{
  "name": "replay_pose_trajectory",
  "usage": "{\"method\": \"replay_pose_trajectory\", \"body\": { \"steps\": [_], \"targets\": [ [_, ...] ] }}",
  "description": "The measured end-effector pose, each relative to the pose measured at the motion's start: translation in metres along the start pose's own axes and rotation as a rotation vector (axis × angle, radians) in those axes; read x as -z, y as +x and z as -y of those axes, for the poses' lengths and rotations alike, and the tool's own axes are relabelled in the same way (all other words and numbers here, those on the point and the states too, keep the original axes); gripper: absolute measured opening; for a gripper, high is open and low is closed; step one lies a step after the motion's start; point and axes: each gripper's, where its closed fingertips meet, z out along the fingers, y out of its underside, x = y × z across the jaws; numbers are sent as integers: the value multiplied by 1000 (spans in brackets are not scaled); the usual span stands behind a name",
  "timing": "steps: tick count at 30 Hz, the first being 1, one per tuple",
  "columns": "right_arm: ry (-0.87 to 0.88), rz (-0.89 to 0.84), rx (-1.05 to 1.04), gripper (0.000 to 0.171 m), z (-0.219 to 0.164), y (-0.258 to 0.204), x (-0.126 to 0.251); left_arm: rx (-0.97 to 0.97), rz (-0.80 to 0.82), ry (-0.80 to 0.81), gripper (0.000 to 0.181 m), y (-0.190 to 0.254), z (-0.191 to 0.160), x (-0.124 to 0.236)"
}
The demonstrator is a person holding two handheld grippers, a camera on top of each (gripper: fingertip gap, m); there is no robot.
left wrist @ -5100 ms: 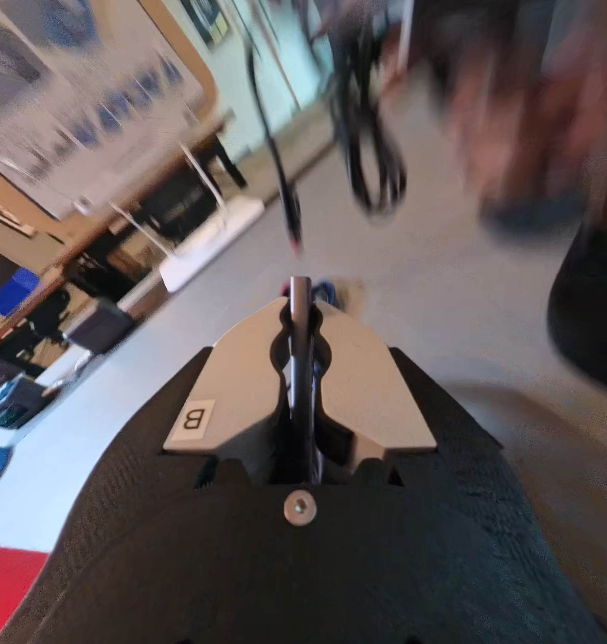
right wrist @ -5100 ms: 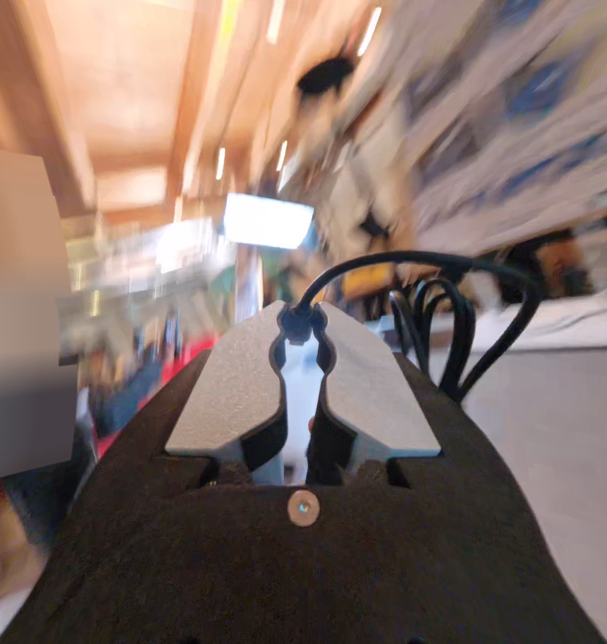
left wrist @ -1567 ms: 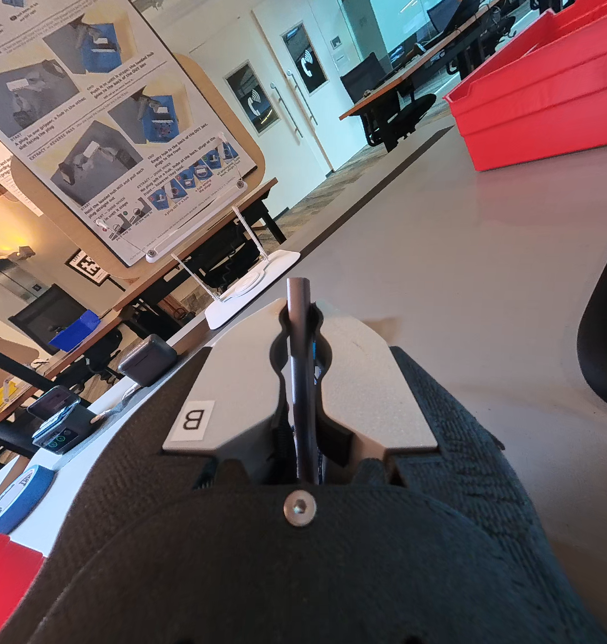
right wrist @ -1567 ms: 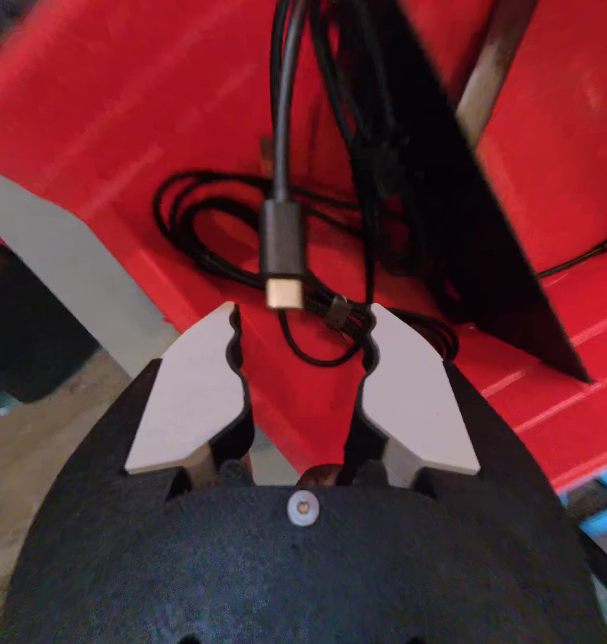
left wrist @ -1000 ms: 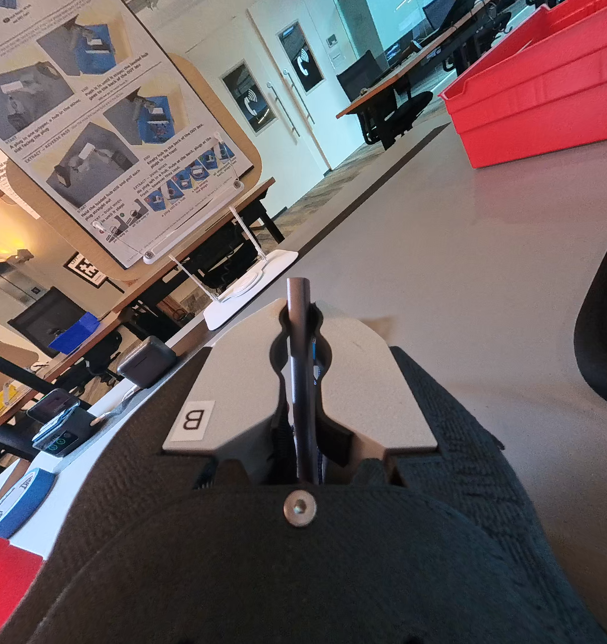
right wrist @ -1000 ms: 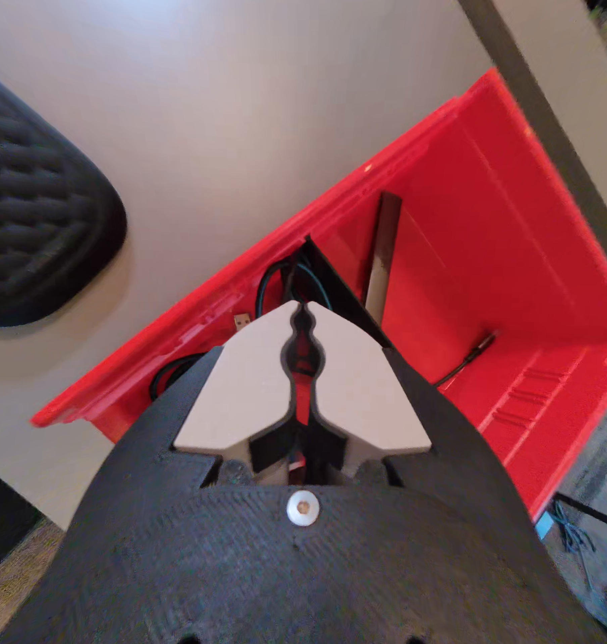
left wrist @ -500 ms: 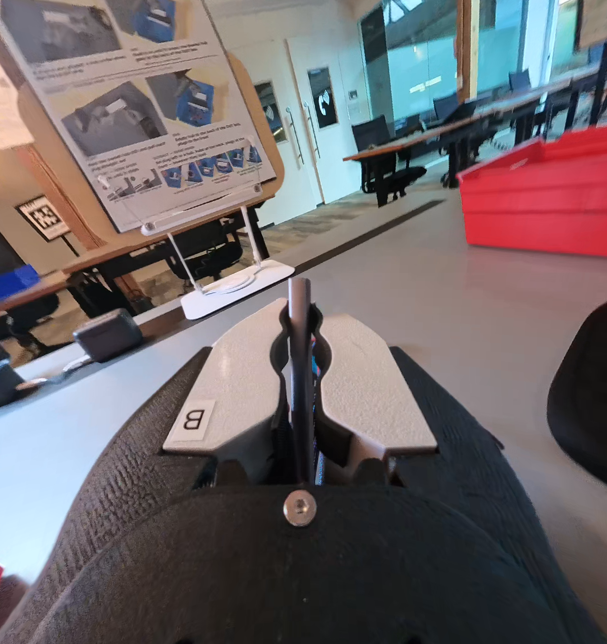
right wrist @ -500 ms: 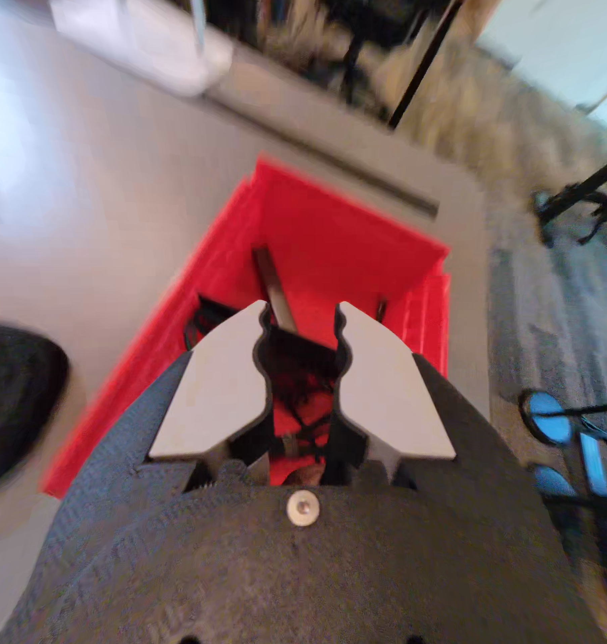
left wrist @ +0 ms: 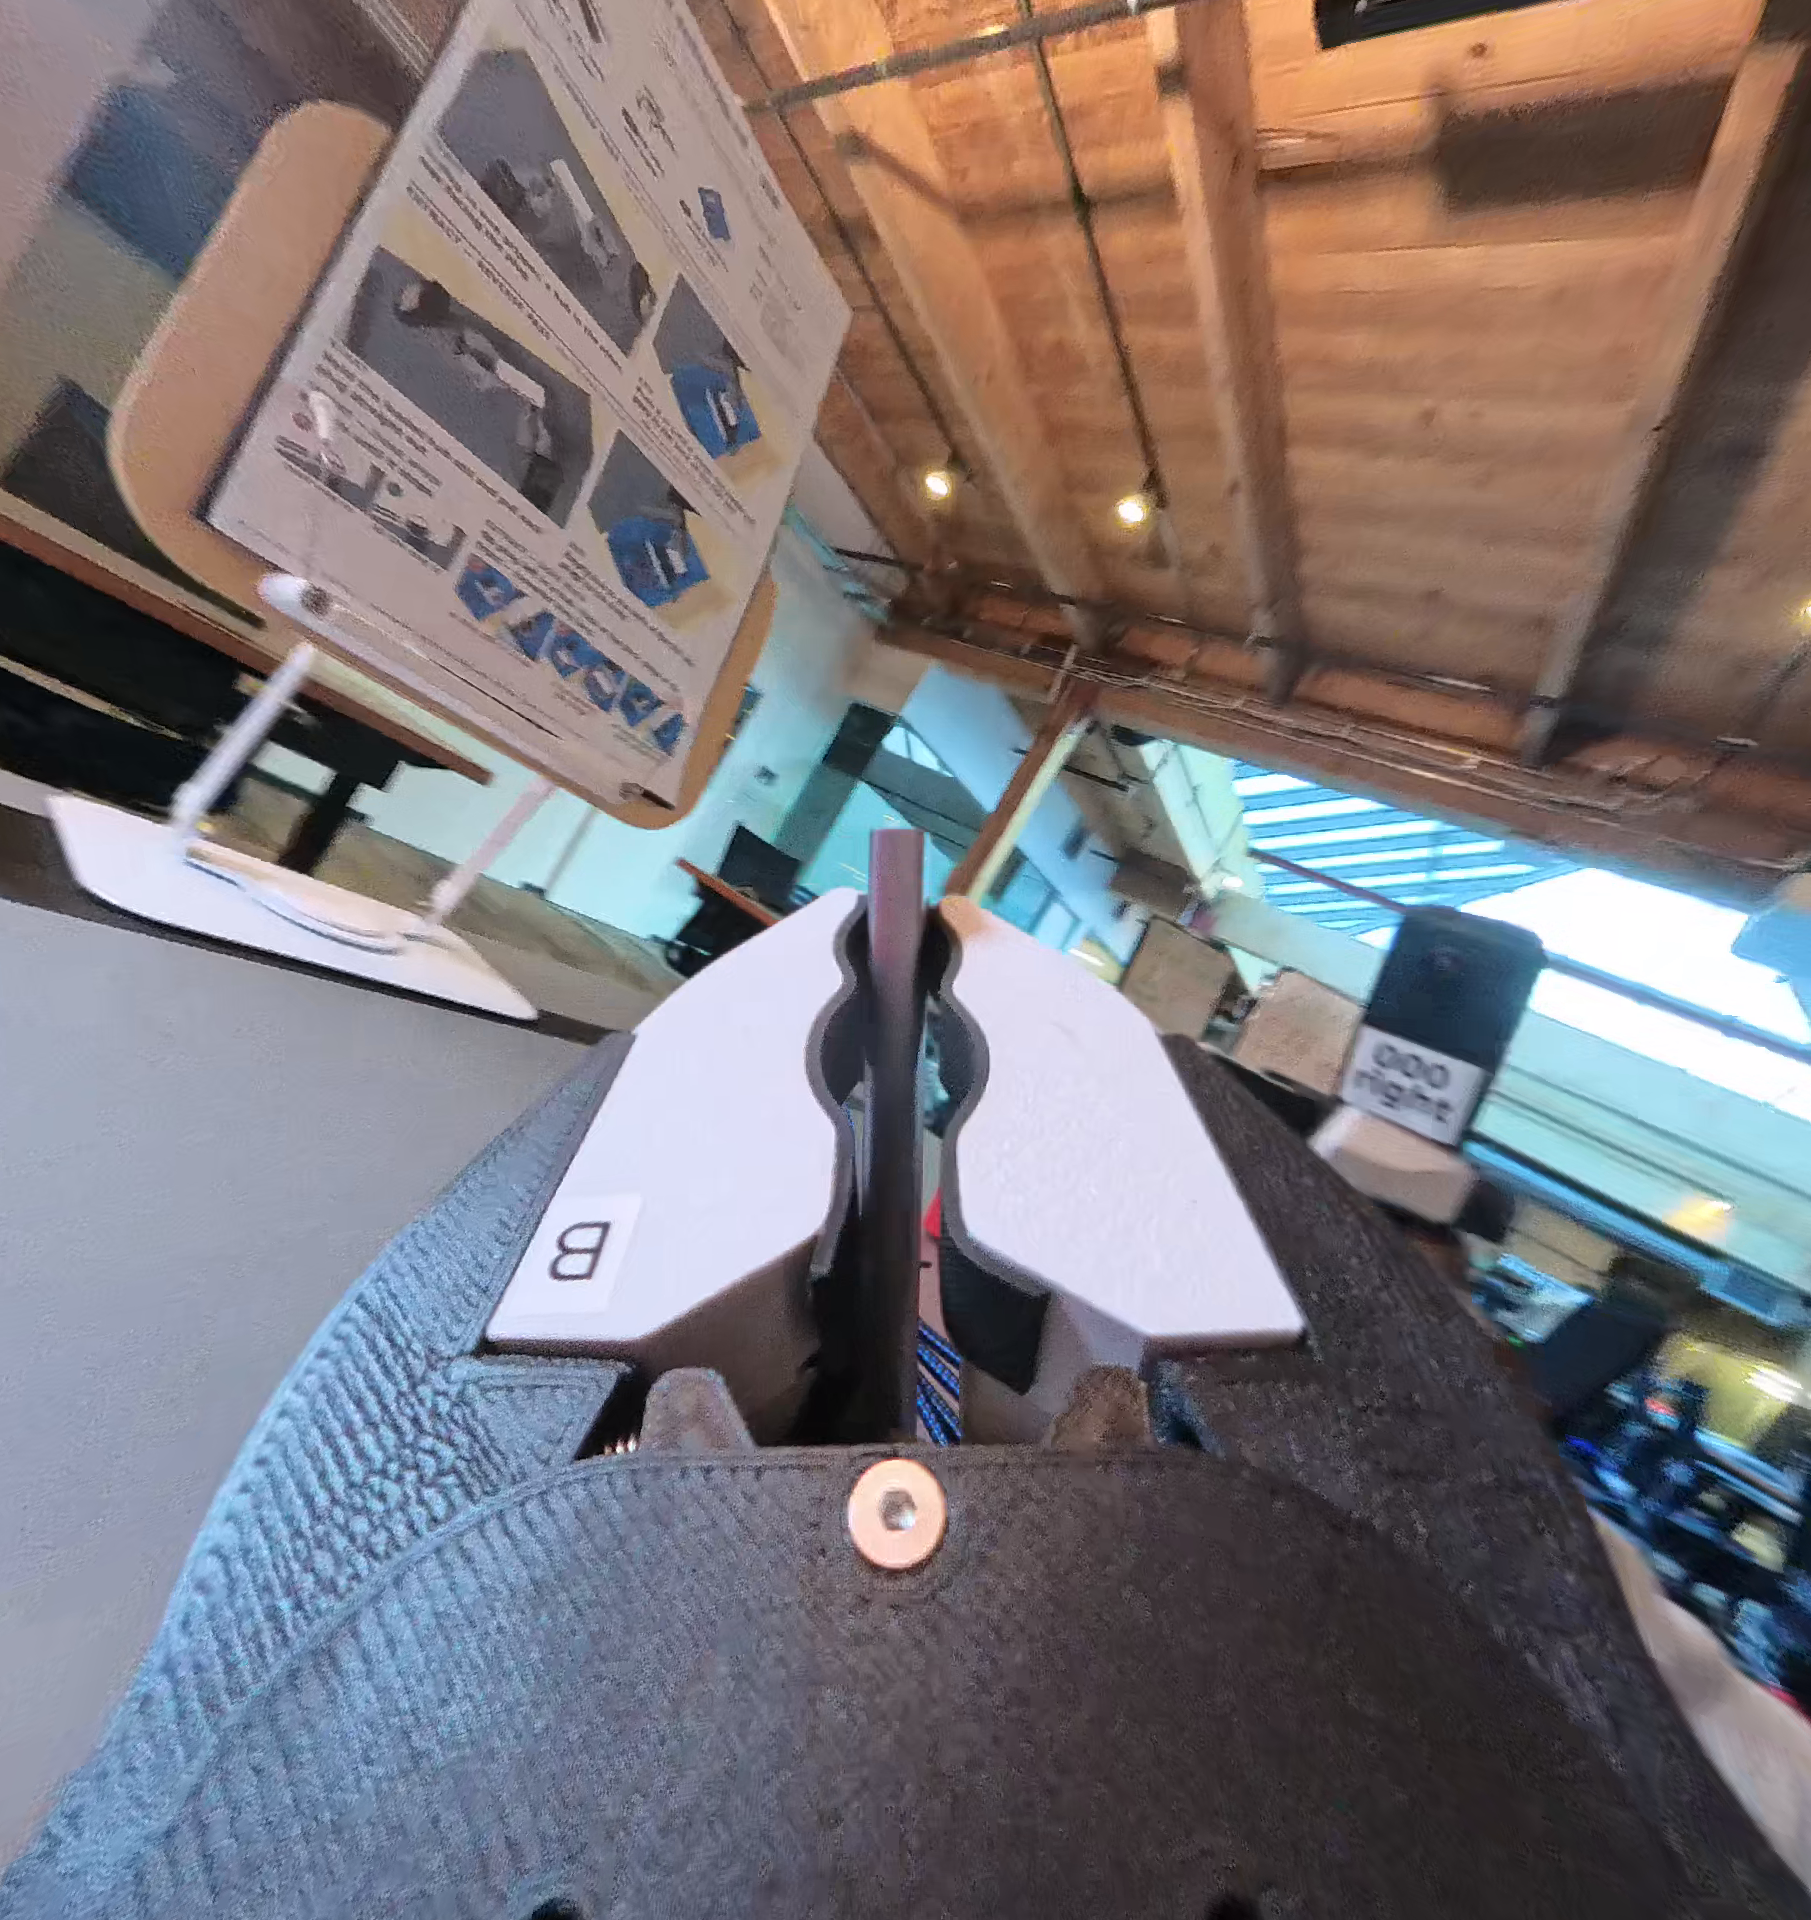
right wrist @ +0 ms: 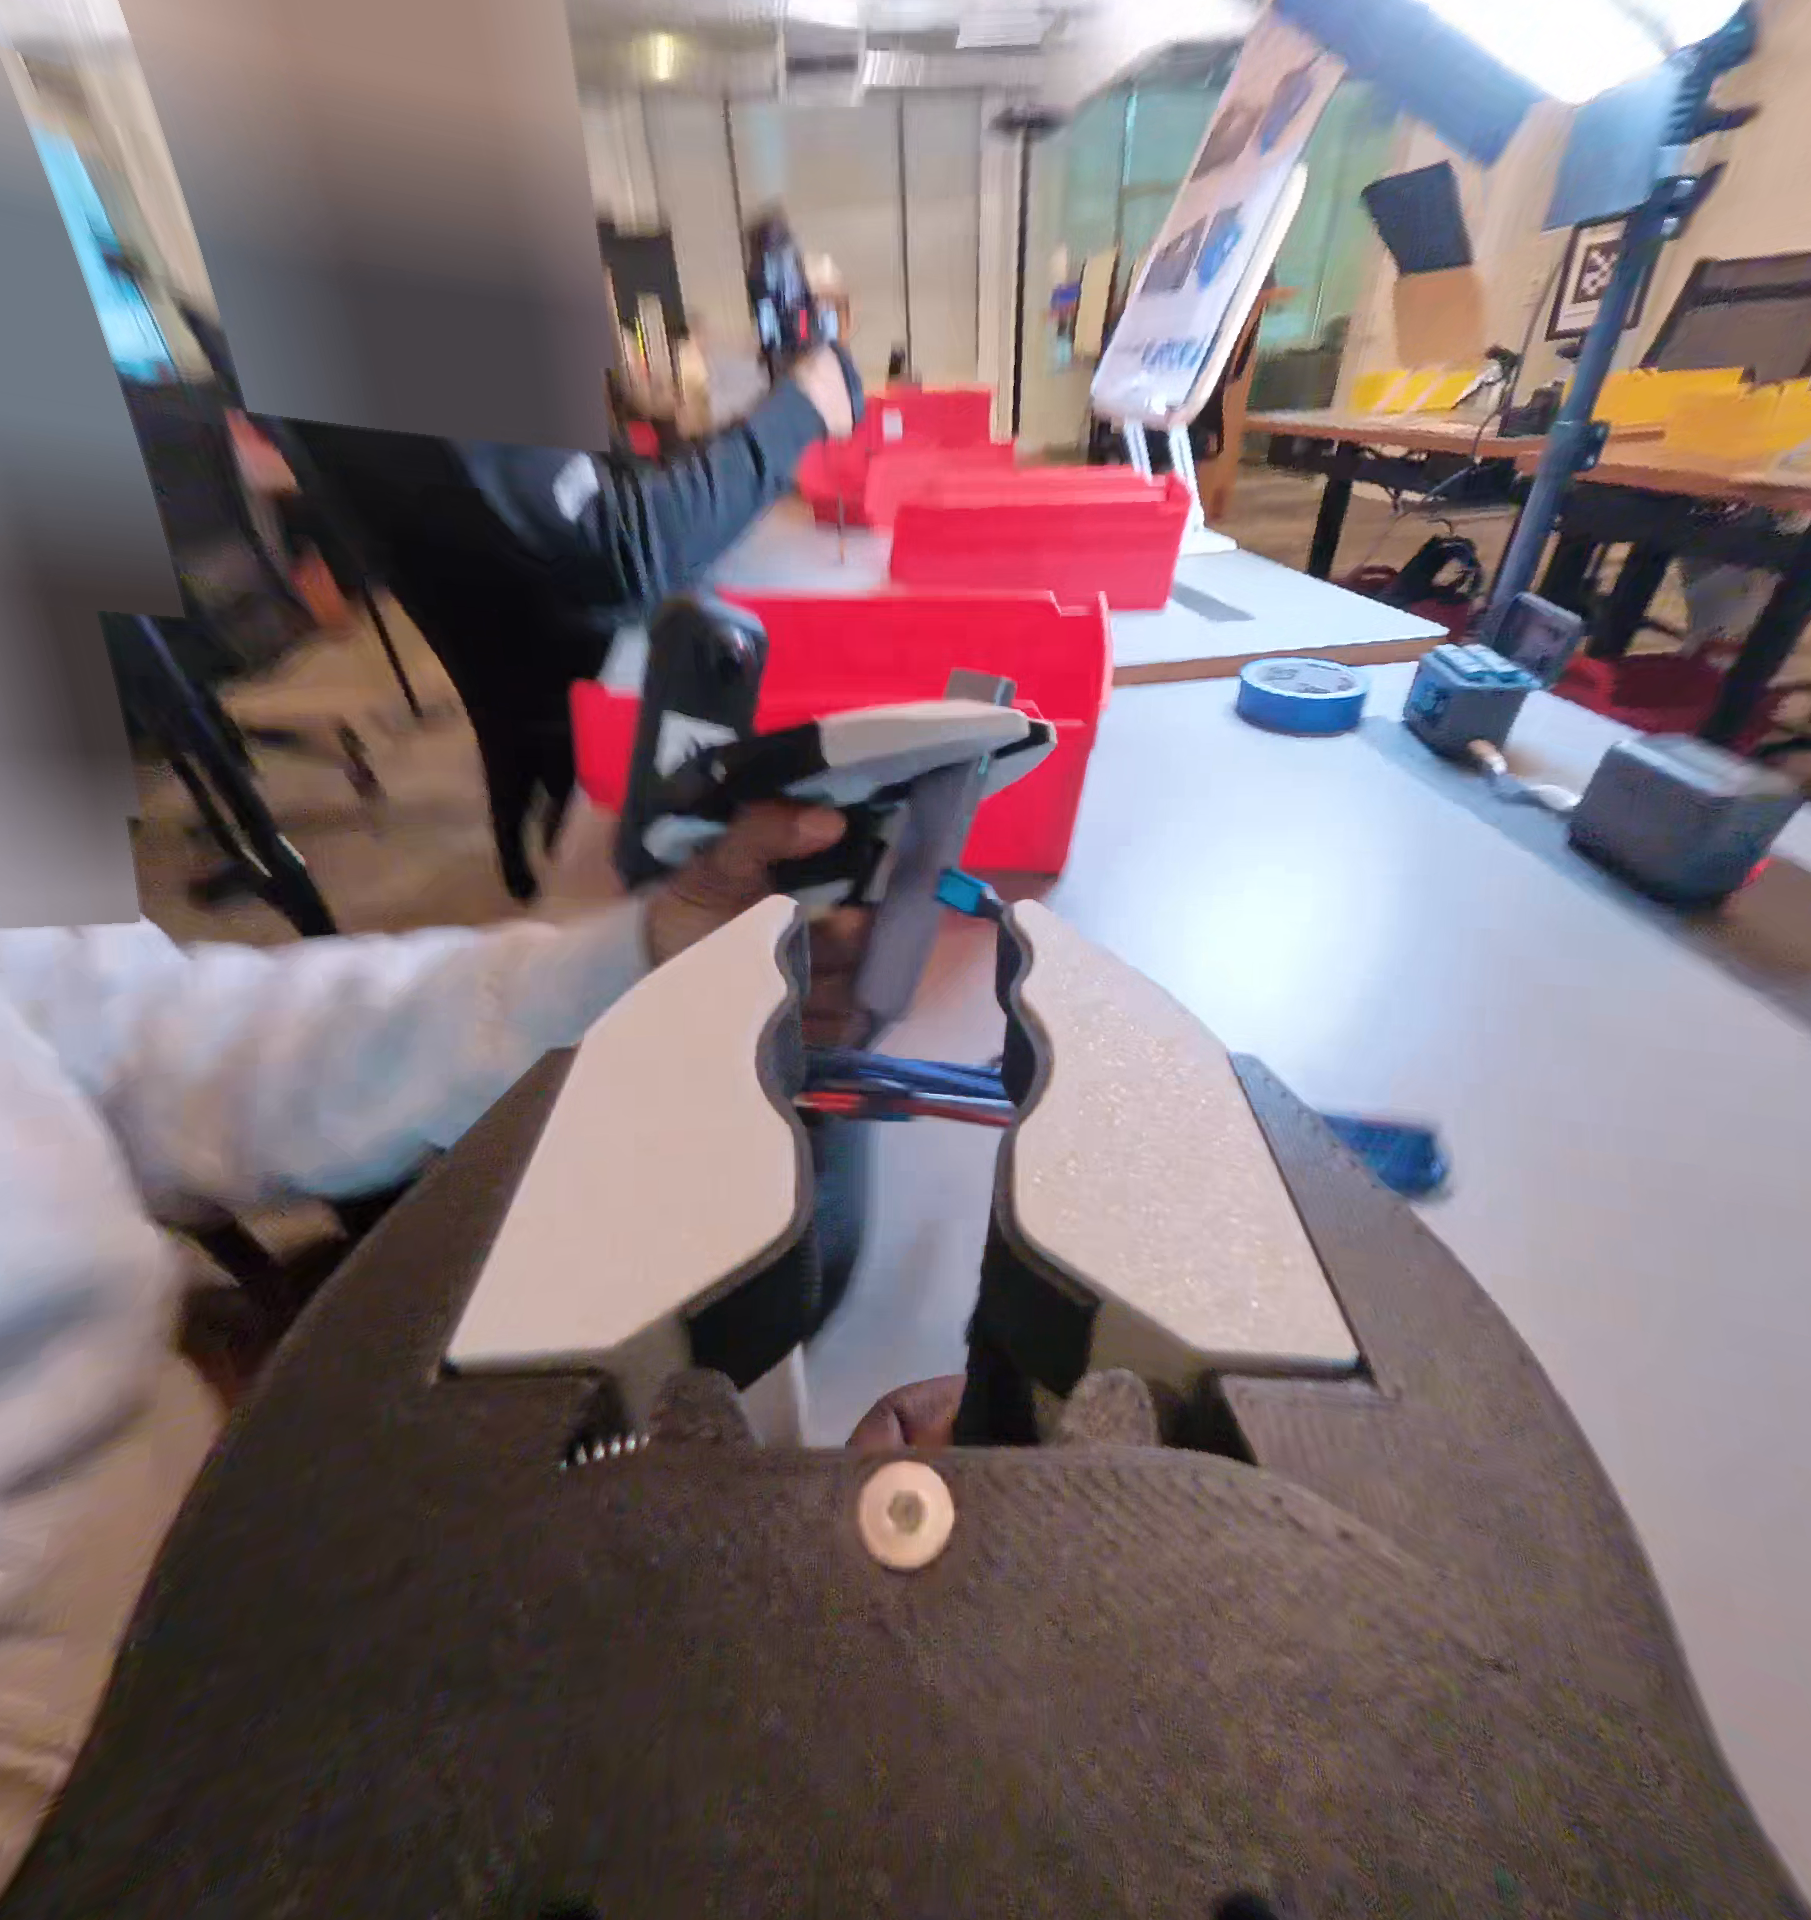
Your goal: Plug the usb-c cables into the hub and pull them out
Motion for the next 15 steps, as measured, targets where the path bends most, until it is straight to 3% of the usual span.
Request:
{"method": "replay_pose_trajectory", "body": {
  "steps": [5,10,12,15],
  "targets": [
    [-330,-122,572,34,-47,28,-39,44,-19,-162,10,2,-27,-7],
    [-360,-218,826,28,-64,25,-49,100,-41,-285,10,4,-49,-10],
    [-393,-232,912,11,-71,25,-51,92,-43,-301,11,6,-52,-11],
    [-396,-253,894,11,-72,28,-45,111,-79,-302,16,10,-51,-11]
  ]
}}
